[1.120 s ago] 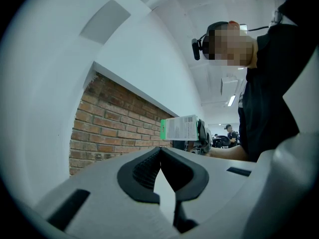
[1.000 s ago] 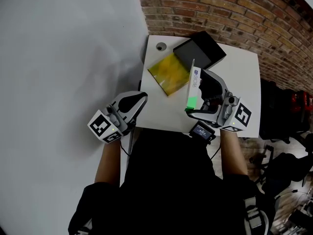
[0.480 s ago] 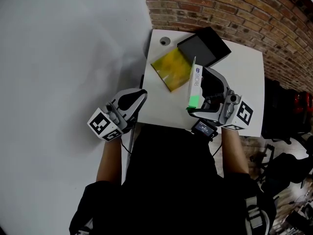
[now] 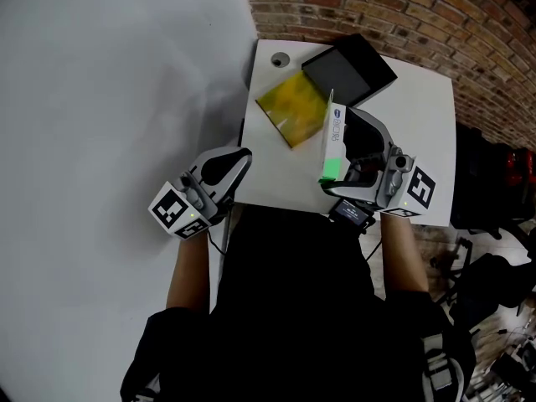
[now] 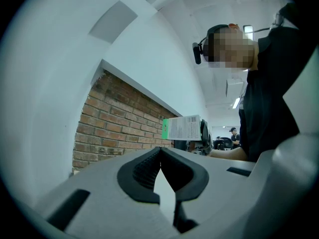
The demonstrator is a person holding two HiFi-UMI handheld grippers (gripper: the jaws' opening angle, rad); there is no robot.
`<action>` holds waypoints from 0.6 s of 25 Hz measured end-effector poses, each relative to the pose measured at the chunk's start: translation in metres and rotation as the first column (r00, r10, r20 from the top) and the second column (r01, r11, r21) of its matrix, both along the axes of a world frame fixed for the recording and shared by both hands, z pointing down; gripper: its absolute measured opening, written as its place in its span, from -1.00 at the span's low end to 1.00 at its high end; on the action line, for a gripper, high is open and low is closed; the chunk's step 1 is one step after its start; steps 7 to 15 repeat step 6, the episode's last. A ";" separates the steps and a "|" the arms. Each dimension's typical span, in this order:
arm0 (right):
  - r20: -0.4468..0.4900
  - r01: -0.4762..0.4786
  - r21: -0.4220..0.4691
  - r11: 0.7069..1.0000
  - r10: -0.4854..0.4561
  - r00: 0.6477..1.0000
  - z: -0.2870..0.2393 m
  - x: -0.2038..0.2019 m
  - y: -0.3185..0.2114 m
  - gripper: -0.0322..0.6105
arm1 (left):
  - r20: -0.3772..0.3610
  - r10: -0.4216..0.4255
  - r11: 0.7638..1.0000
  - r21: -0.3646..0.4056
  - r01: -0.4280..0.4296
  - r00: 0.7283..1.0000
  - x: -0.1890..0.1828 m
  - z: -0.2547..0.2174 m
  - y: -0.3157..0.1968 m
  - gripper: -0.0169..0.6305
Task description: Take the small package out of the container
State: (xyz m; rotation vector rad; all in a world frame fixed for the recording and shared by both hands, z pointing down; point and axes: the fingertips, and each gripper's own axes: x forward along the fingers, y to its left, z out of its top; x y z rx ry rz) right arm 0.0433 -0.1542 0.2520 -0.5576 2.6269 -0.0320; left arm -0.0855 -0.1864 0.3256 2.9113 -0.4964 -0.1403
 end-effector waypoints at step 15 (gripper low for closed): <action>-0.001 0.006 -0.006 1.000 -0.006 1.000 0.002 0.004 -0.003 0.52 | 0.005 0.002 1.000 -0.010 -0.002 1.000 0.007 0.003 -0.002 -0.90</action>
